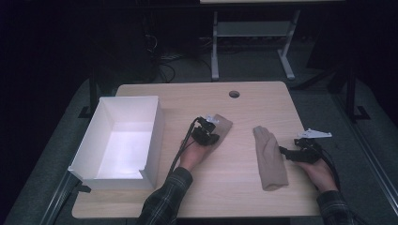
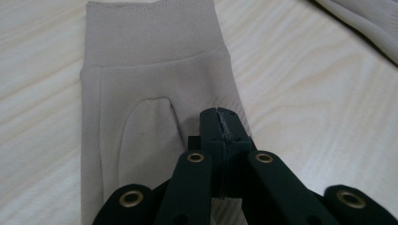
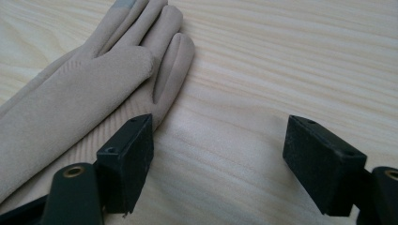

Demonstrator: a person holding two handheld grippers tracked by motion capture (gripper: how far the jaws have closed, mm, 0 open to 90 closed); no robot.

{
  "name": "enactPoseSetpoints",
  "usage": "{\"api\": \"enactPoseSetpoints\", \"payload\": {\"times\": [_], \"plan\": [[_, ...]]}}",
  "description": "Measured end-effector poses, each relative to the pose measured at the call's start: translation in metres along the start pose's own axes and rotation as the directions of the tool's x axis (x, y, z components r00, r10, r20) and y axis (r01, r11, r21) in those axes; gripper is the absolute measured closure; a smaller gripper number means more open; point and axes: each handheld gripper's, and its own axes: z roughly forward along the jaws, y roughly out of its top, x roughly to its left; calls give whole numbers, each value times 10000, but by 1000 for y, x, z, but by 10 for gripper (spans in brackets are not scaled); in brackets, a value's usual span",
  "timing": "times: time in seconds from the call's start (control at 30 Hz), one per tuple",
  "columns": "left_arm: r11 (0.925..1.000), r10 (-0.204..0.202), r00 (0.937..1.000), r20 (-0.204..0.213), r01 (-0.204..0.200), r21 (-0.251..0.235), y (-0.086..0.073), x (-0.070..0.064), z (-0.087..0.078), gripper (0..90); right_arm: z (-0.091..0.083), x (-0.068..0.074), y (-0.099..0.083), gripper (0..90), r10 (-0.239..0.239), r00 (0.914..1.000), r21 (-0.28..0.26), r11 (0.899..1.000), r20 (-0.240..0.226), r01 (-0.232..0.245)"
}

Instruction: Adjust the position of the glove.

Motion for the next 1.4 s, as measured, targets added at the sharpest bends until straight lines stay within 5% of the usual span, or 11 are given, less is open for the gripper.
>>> {"api": "enactPoseSetpoints", "payload": {"times": [0.2, 0.23, 0.33, 0.53, 0.87, 0.97, 1.27, 1.4], "plan": [[9989, 446, 9970, 637, -455, 129, -4, -17, -2, 894, 0, 0, 0, 246, -13, 10000, -7, 10000, 0, 13], [9962, 793, 9928, 900, -822, 288, -5, -24, -4, 894, 0, 0, 0, 246, -15, 10000, -7, 10000, -1, 15], [9943, 954, 9896, 1078, -999, 372, -7, -31, -5, 894, 0, 0, 0, 246, -15, 10000, -8, 10000, 1, 15], [9863, 1471, 9734, 1758, -1577, 478, -15, -52, -11, 894, 0, 0, 0, 246, -20, 10000, -5, 10000, 2, 20], [9821, 1567, 9559, 2483, -1774, 630, -31, -67, -24, 894, 0, 0, 0, 246, -19, 10000, -7, 10000, -9, 19], [9748, 1793, 9463, 2690, -2078, 814, -39, -71, -32, 895, 0, 0, 0, 246, -26, 10000, -10, 10000, -10, 26], [9718, 1864, 9390, 2889, -2195, 864, -56, -80, -47, 894, 0, 0, 0, 246, -29, 10000, -14, 10000, -17, 29], [9739, 1911, 9448, 2662, -2163, 685, -58, -77, -56, 893, 0, 0, 0, 246, -27, 10000, -13, 10000, -19, 27]]}}
